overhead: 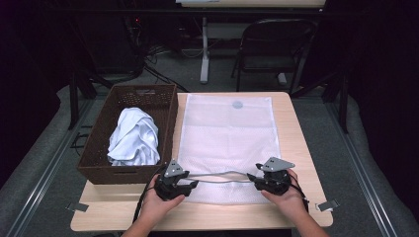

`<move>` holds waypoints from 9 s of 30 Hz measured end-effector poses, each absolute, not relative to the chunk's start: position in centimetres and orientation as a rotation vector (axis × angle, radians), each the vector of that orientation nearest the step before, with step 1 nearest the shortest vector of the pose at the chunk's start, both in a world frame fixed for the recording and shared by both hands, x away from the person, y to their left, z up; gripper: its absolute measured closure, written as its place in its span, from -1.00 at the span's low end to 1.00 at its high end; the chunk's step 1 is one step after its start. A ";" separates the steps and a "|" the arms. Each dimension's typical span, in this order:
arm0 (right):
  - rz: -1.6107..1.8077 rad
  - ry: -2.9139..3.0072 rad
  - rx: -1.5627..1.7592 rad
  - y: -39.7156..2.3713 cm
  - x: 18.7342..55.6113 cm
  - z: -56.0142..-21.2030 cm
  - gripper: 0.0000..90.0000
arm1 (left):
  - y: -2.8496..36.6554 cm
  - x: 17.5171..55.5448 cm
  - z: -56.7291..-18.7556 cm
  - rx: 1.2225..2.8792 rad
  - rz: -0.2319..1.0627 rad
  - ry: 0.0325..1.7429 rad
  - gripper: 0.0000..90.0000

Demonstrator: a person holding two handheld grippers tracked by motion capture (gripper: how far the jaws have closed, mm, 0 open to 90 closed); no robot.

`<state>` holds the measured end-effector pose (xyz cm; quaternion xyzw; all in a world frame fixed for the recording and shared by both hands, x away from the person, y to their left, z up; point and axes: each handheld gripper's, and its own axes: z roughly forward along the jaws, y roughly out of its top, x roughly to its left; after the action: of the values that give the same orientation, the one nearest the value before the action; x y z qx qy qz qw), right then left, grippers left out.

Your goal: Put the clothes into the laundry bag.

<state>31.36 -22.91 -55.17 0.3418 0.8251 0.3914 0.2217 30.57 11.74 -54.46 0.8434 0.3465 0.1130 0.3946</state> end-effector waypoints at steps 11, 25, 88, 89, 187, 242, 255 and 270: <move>1.071 2.277 0.945 -23.0 31.3 -55.2 -0.04 | 11.7 30.3 -54.0 2.127 0.291 0.879 -0.02; 1.057 2.248 0.942 -23.3 30.7 -55.0 -0.09 | 11.3 30.3 -53.3 2.130 0.295 0.850 -0.16; 1.034 2.243 0.962 -23.8 30.8 -55.4 -0.12 | 17.7 29.8 -47.1 1.969 0.389 0.988 -0.21; 1.034 2.243 0.962 -23.8 30.8 -55.4 -0.12 | 17.7 29.8 -47.1 1.969 0.389 0.988 -0.21; 1.062 2.271 0.971 -23.5 30.8 -55.5 -0.13 | 26.4 47.8 -47.0 2.008 0.441 1.748 -0.50; 1.054 2.300 0.943 -23.1 30.8 -55.8 -0.13 | 27.1 49.8 -52.9 2.040 0.282 1.957 -0.65; 1.056 2.299 0.947 -23.1 30.7 -55.7 -0.13 | 27.1 50.0 -53.6 2.061 0.268 1.985 -0.68; 1.057 2.302 0.945 -23.2 30.7 -55.7 -0.13 | 27.3 50.2 -54.4 2.081 0.257 2.019 -0.82</move>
<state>30.66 -23.17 -55.69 0.3411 0.8310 0.3818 0.2174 50.17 27.33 -54.43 0.7103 0.6889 0.0878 0.1151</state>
